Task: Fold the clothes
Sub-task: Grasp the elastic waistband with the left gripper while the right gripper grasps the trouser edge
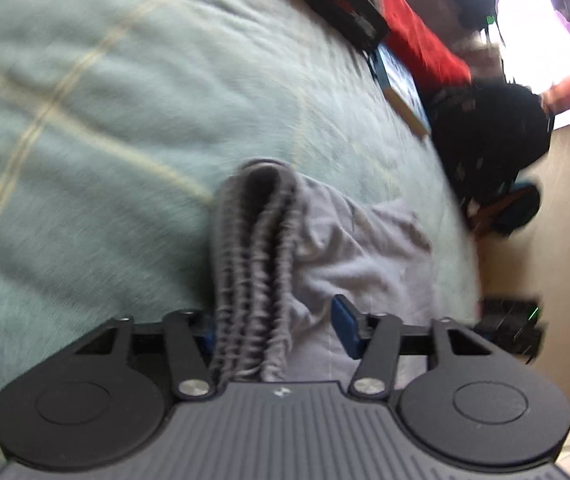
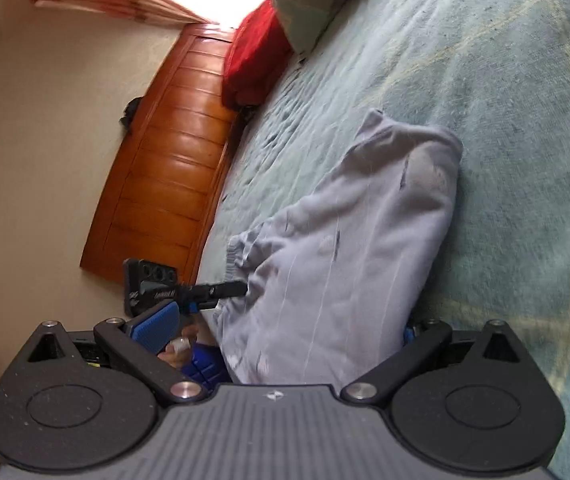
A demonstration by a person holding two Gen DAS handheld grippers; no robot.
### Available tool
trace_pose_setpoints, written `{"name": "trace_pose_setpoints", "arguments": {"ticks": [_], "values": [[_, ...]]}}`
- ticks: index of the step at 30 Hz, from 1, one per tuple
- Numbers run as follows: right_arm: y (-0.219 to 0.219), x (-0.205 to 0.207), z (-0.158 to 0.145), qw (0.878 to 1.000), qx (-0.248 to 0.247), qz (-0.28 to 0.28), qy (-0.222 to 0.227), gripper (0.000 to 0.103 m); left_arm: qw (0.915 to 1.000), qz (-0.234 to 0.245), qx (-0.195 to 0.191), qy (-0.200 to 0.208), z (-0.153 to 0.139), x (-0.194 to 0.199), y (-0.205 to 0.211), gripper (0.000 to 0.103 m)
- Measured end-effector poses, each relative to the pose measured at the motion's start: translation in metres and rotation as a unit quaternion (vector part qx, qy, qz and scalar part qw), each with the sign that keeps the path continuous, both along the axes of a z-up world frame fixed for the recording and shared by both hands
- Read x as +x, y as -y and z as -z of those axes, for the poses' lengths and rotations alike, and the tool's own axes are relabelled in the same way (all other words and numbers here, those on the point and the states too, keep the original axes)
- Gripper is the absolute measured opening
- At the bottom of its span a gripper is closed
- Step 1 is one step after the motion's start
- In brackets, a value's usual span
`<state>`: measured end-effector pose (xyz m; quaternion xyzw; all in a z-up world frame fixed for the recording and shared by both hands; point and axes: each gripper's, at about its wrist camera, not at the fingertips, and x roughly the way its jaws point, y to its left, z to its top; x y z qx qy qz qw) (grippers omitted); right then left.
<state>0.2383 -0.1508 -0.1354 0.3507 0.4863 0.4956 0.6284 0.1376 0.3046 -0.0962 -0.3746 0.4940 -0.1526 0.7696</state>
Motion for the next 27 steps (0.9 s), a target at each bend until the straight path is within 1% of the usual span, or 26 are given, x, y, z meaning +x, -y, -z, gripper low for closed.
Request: {"name": "trace_pose_setpoints", "arguments": {"ticks": [1, 3, 4, 6, 7, 8, 10, 12, 13, 15, 16, 17, 18, 20, 21, 22, 24, 25, 26, 27], "values": [[0.001, 0.0, 0.002, 1.0, 0.005, 0.002, 0.003, 0.101, 1.0, -0.002, -0.008, 0.0, 0.003, 0.001, -0.001, 0.052], [-0.003, 0.005, 0.004, 1.0, 0.012, 0.008, 0.0, 0.101, 0.9999, 0.011, 0.006, 0.007, 0.001, 0.008, 0.006, 0.053], [-0.006, 0.007, 0.005, 1.0, 0.012, 0.008, 0.004, 0.101, 0.9997, 0.016, 0.014, 0.008, -0.001, 0.011, 0.009, 0.054], [-0.012, 0.007, 0.003, 1.0, 0.003, 0.005, 0.019, 0.1, 0.9997, 0.014, 0.017, 0.005, -0.002, 0.011, 0.01, 0.053], [-0.015, 0.006, 0.003, 1.0, -0.002, 0.004, 0.027, 0.097, 0.9997, 0.012, 0.018, 0.004, -0.002, 0.011, 0.01, 0.053], [-0.015, 0.004, 0.002, 0.999, -0.011, 0.005, 0.032, 0.09, 0.9997, 0.011, 0.02, 0.003, -0.003, 0.011, 0.011, 0.052], [-0.008, 0.0, 0.006, 0.999, -0.018, 0.018, 0.02, 0.081, 0.9995, 0.011, 0.028, 0.005, -0.004, 0.005, 0.014, 0.051], [0.003, 0.0, 0.009, 1.0, 0.003, 0.02, -0.008, 0.081, 0.9987, 0.032, 0.037, 0.012, -0.007, -0.001, 0.016, 0.052], [0.006, 0.0, 0.01, 1.0, 0.007, 0.017, -0.014, 0.08, 0.9992, 0.028, 0.027, 0.009, -0.005, -0.002, 0.012, 0.052], [0.003, 0.001, 0.012, 1.0, 0.001, 0.015, -0.01, 0.077, 0.9998, 0.019, 0.009, 0.002, 0.0, -0.001, 0.007, 0.052], [-0.001, 0.002, 0.013, 1.0, -0.009, 0.015, -0.004, 0.068, 0.9998, 0.018, 0.01, 0.003, 0.0, 0.002, 0.007, 0.051], [-0.005, 0.004, 0.014, 1.0, -0.022, 0.015, 0.003, 0.055, 0.9998, 0.017, 0.011, 0.004, 0.001, 0.005, 0.008, 0.051], [-0.01, 0.006, 0.015, 0.999, -0.035, 0.016, 0.011, 0.048, 0.9997, 0.017, 0.014, 0.006, 0.0, 0.007, 0.009, 0.051], [-0.015, 0.01, 0.022, 0.999, -0.046, 0.018, 0.008, 0.014, 0.9997, 0.015, 0.017, 0.006, 0.0, 0.009, 0.011, 0.051], [-0.016, 0.011, 0.024, 0.999, -0.05, 0.019, 0.006, 0.01, 0.9997, 0.013, 0.019, 0.005, -0.001, 0.008, 0.011, 0.049], [-0.016, 0.012, 0.026, 0.998, -0.054, 0.021, 0.004, 0.011, 0.9995, 0.011, 0.028, 0.004, -0.002, 0.006, 0.012, 0.043], [-0.018, 0.009, 0.026, 0.998, -0.057, 0.022, 0.016, 0.011, 0.9991, 0.007, 0.041, 0.002, -0.004, 0.004, 0.012, 0.038], [-0.019, 0.007, 0.025, 0.998, -0.058, 0.024, 0.021, 0.011, 0.999, 0.005, 0.044, -0.002, -0.003, 0.004, 0.011, 0.033], [-0.02, 0.006, 0.025, 0.998, -0.059, 0.025, 0.023, 0.011, 0.9988, 0.001, 0.048, -0.007, -0.003, 0.004, 0.01, 0.03], [-0.021, 0.006, 0.025, 0.998, -0.061, 0.025, 0.025, 0.011, 0.9987, -0.002, 0.05, -0.01, -0.003, 0.004, 0.008, 0.029]]}}
